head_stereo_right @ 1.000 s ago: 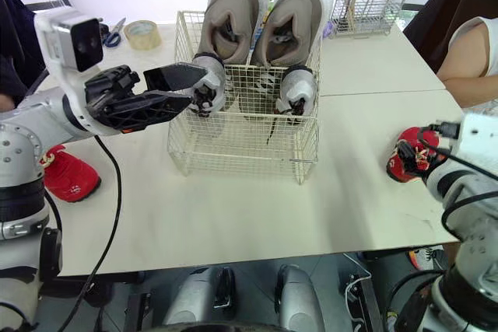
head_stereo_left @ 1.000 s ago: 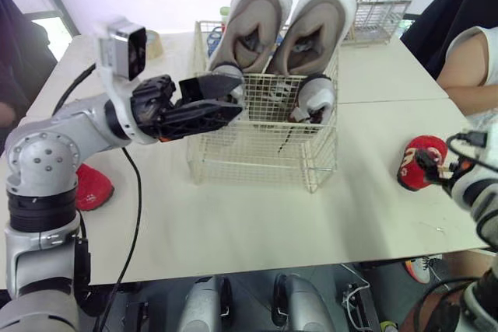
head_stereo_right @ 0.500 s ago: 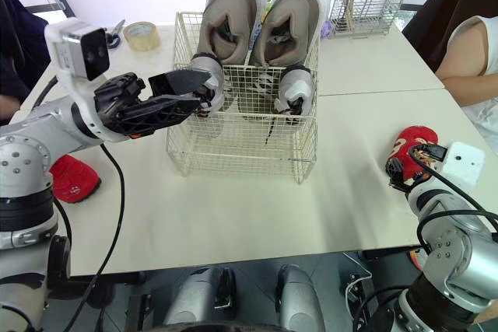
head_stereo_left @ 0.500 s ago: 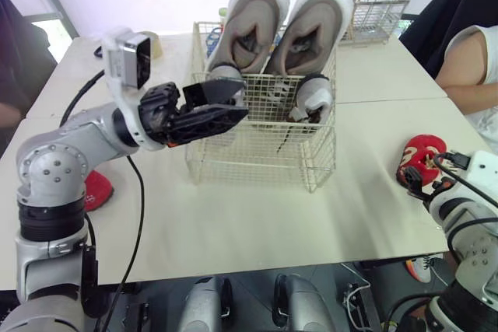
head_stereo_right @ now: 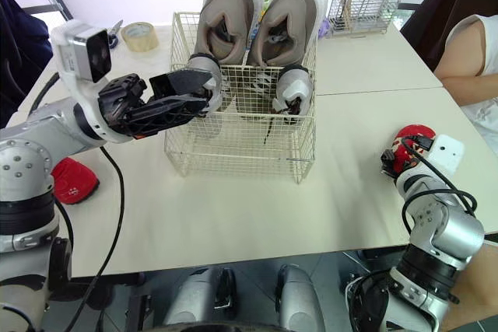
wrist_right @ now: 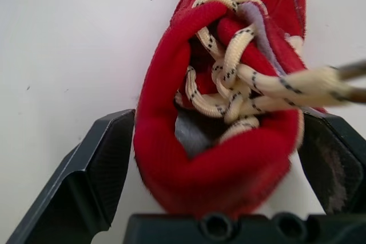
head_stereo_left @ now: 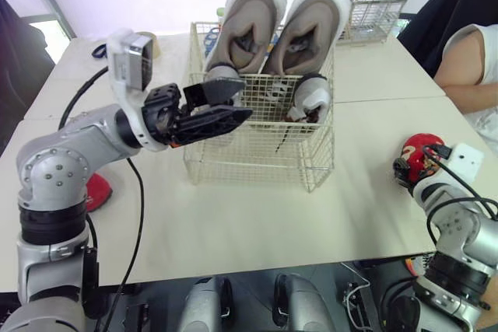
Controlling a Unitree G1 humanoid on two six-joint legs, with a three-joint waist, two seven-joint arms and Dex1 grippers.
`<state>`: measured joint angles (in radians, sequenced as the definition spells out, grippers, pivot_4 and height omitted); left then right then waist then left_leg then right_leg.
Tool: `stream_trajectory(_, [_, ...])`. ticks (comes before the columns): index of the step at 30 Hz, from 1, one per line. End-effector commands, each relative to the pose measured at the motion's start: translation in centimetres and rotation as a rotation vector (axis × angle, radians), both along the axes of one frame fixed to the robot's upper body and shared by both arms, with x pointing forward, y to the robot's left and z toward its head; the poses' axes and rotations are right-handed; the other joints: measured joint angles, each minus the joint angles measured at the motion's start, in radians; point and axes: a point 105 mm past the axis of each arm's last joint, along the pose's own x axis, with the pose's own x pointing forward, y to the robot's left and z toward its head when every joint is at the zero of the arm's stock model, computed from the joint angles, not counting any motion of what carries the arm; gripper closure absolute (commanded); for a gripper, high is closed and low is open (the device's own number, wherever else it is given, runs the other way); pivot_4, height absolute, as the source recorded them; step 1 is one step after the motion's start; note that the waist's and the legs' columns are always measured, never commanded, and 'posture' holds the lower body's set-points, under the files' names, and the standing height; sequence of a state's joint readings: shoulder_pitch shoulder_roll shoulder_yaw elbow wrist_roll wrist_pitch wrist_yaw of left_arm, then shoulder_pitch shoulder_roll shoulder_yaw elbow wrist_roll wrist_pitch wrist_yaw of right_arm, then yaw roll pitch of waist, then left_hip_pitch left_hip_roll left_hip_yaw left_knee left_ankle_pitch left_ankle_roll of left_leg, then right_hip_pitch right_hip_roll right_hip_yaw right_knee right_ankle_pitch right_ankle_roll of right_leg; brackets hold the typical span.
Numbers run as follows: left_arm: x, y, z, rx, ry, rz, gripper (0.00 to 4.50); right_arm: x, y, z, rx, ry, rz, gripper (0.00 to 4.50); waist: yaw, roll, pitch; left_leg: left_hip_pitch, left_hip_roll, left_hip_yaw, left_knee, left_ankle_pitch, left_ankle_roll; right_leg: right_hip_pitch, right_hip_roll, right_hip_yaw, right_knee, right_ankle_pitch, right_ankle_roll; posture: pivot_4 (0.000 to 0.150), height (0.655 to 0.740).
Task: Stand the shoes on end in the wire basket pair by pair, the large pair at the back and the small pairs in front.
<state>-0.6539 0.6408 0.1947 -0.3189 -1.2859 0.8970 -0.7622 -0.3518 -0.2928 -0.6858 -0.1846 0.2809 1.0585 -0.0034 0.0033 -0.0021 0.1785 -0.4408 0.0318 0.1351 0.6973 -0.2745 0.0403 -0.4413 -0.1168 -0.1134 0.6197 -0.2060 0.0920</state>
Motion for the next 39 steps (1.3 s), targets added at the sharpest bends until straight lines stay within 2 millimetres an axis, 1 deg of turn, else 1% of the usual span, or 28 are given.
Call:
stream_trajectory(1, [-0.6, 0.5, 0.8, 0.0, -0.055, 0.029, 0.48, 0.7, -0.6, 1.1, -0.012, -0.052, -0.011, 0.0, -0.001, 0.0, 0.0, 0.0, 0.0, 0.0, 0.0, 0.0, 0.0, 0.0, 0.0, 0.0, 0.0, 0.0, 0.0, 0.15, 0.74])
stream_trajectory(2, [-0.6, 0.6, 0.7, 0.004, -0.055, 0.035, 0.43, 0.8, -0.4, 1.0, -0.009, -0.054, -0.005, 0.26, -0.001, 0.0, 0.0, 0.0, 0.0, 0.0, 0.0, 0.0, 0.0, 0.0, 0.0, 0.0, 0.0, 0.0, 0.0, 0.15, 0.74])
stream_trajectory(4, [-0.6, 0.7, 0.6, 0.011, -0.057, 0.045, 0.41, 1.0, -0.3, 0.9, -0.009, -0.056, -0.002, 0.92, -0.002, 0.0, 0.0, 0.0, 0.0, 0.0, 0.0, 0.0, 0.0, 0.0, 0.0, 0.0, 0.0, 0.0, 0.0, 0.15, 0.74])
stream_trajectory(6, [-0.5, 0.9, 0.6, 0.013, -0.062, 0.059, 0.41, 1.1, -0.1, 1.0, -0.011, -0.062, 0.0, 1.89, -0.004, 0.0, 0.0, 0.0, 0.0, 0.0, 0.0, 0.0, 0.0, 0.0, 0.0, 0.0, 0.0, 0.0, 0.0, 0.15, 0.74])
stream_trajectory(7, [-0.4, 0.9, 0.6, 0.014, -0.065, 0.067, 0.41, 1.1, -0.1, 1.1, -0.016, -0.07, 0.003, 2.27, -0.006, 0.0, 0.0, 0.0, 0.0, 0.0, 0.0, 0.0, 0.0, 0.0, 0.0, 0.0, 0.0, 0.0, 0.0, 0.15, 0.74])
stream_trajectory(9, [-0.3, 1.0, 0.5, 0.015, -0.069, 0.075, 0.41, 1.1, -0.1, 1.3, -0.026, -0.077, 0.006, 2.64, -0.014, 0.0, 0.0, 0.0, 0.0, 0.0, 0.0, 0.0, 0.0, 0.001, 0.0, 0.0, 0.0, 0.0, 0.0, 0.15, 0.74])
stream_trajectory(10, [-0.3, 1.0, 0.5, 0.015, -0.069, 0.076, 0.41, 1.1, -0.2, 1.4, -0.032, -0.08, 0.01, 2.71, -0.016, 0.0, 0.0, 0.0, 0.0, 0.0, 0.0, 0.0, 0.0, 0.001, 0.0, 0.0, 0.0, 0.0, 0.0, 0.15, 0.74])
stream_trajectory(13, [-0.1, 1.1, 0.3, 0.016, -0.07, 0.081, 0.41, 1.2, -0.4, 2.5, -0.108, -0.098, 0.041, 2.85, -0.019, 0.002, 0.001, 0.001, 0.0, 0.0, 0.0, 0.0, 0.0, 0.0, 0.0, 0.0, 0.0, 0.0, 0.0, 0.15, 0.74])
stream_trajectory(15, [0.0, 1.2, 0.2, 0.009, -0.063, 0.082, 0.41, 1.4, -0.4, 4.5, -0.189, -0.135, 0.104, 2.86, -0.018, 0.004, 0.002, 0.0, 0.0, 0.0, 0.0, 0.0, 0.0, 0.0, 0.0, 0.0, 0.0, 0.0, 0.0, 0.15, 0.74])
stream_trajectory(16, [0.1, 1.3, 0.2, 0.0, -0.054, 0.084, 0.41, 1.5, -0.4, 6.3, -0.25, -0.167, 0.157, 2.86, -0.017, 0.005, 0.002, 0.0, 0.0, 0.0, 0.0, 0.0, 0.0, 0.0, 0.0, 0.0, 0.0, 0.0, 0.0, 0.15, 0.74])
stream_trajectory(17, [0.3, 1.4, 0.2, -0.006, -0.048, 0.086, 0.41, 1.5, -0.4, 7.5, -0.292, -0.186, 0.195, 2.86, -0.016, 0.005, 0.002, 0.0, 0.0, 0.0, 0.0, 0.0, 0.0, 0.0, 0.0, 0.0, 0.0, 0.0, 0.0, 0.15, 0.74])
stream_trajectory(19, [0.6, 1.7, 0.4, -0.016, -0.036, 0.082, 0.41, 1.4, -0.4, 11.6, -0.456, -0.25, 0.295, 2.86, -0.015, 0.008, 0.003, 0.0, 0.0, 0.001, 0.0, 0.0, 0.0, 0.0, 0.0, 0.001, 0.0, 0.0, 0.0, 0.15, 0.74])
stream_trajectory(20, [0.7, 1.9, 0.5, -0.02, -0.028, 0.079, 0.41, 1.2, -0.2, 14.0, -0.517, -0.303, 0.34, 2.86, -0.014, 0.008, 0.003, 0.0, 0.0, 0.001, 0.0, 0.0, 0.0, 0.0, -0.001, 0.001, 0.0, 0.0, 0.0, 0.15, 0.74])
stream_trajectory(22, [1.1, 2.2, 0.8, -0.031, -0.019, 0.074, 0.41, 0.9, 0.3, 17.6, -0.61, -0.382, 0.406, 2.86, -0.016, 0.008, 0.003, 0.0, 0.0, 0.001, 0.0, 0.0, 0.0, 0.0, 0.0, 0.001, 0.0, 0.0, 0.0, 0.15, 0.74])
stream_trajectory(23, [1.2, 2.4, 1.2, -0.046, -0.009, 0.066, 0.41, 0.6, 1.0, 20.1, -0.693, -0.438, 0.466, 2.86, -0.016, 0.008, 0.003, 0.0, 0.0, 0.001, 0.0, 0.0, 0.0, 0.0, 0.0, 0.001, 0.0, 0.0, 0.0, 0.15, 0.74])
stream_trajectory(25, [1.7, 2.8, 2.0, -0.076, 0.012, 0.054, 0.41, 0.0, 2.8, 23.9, -0.855, -0.522, 0.578, 2.86, -0.018, 0.008, 0.003, 0.001, 0.0, 0.001, 0.0, 0.0, 0.0, -0.001, 0.0, 0.001, 0.0, 0.0, 0.0, 0.15, 0.74])
stream_trajectory(26, [1.9, 2.9, 2.3, -0.083, 0.018, 0.047, 0.41, -0.3, 3.8, 25.2, -0.923, -0.552, 0.628, 2.86, -0.018, 0.008, 0.003, 0.001, 0.0, 0.001, -0.001, 0.0, 0.0, -0.001, 0.001, 0.001, 0.0, 0.0, 0.0, 0.15, 0.74])
stream_trajectory(27, [2.0, 2.9, 2.4, -0.084, 0.019, 0.04, 0.41, -0.4, 4.6, 26.0, -0.98, -0.57, 0.673, 2.86, -0.018, 0.008, 0.003, 0.001, 0.0, 0.001, -0.001, 0.0, 0.0, -0.001, 0.001, 0.001, 0.0, 0.0, 0.001, 0.15, 0.74])
stream_trajectory(29, [2.2, 2.7, 2.8, -0.082, 0.028, 0.006, 0.41, -0.9, 7.9, 27.0, -1.107, -0.618, 0.863, 2.86, -0.018, 0.007, 0.003, 0.001, 0.0, 0.001, -0.001, 0.0, 0.0, 0.0, 0.001, 0.001, 0.0, -0.001, 0.001, 0.15, 0.74])
stream_trajectory(32, [2.2, 2.4, 3.2, -0.062, 0.04, -0.046, 0.41, -1.8, 12.0, 27.7, -1.166, -0.694, 1.099, 2.86, -0.018, 0.006, 0.003, 0.001, 0.0, 0.001, 0.0, 0.0, 0.0, 0.001, 0.001, 0.001, -0.001, 0.0, 0.001, 0.15, 0.74])
stream_trajectory(35, [2.2, 2.6, 3.4, -0.02, 0.054, -0.071, 0.41, -2.7, 14.8, 27.6, -1.171, -0.707, 1.304, 2.86, -0.014, 0.007, 0.003, 0.001, 0.001, 0.001, 0.001, 0.0, 0.0, 0.001, 0.0, 0.001, -0.001, 0.0, 0.001, 0.15, 0.74])
stream_trajectory(37, [1.9, 3.0, 3.6, 0.019, 0.078, -0.083, 0.41, -3.3, 16.2, 28.1, -1.164, -0.736, 1.407, 2.86, -0.015, 0.007, 0.004, 0.001, 0.001, 0.001, 0.0, 0.0, 0.0, 0.0, 0.0, 0.001, -0.001, 0.0, 0.001, 0.15, 0.74])
stream_trajectory(39, [1.7, 3.7, 4.1, 0.036, 0.105, -0.092, 0.41, -3.8, 17.6, 28.2, -1.182, -0.746, 1.511, 2.86, -0.017, 0.007, 0.004, 0.0, 0.001, 0.001, 0.0, 0.0, 0.0, 0.0, 0.0, 0.001, -0.001, 0.0, 0.001, 0.15, 0.74])
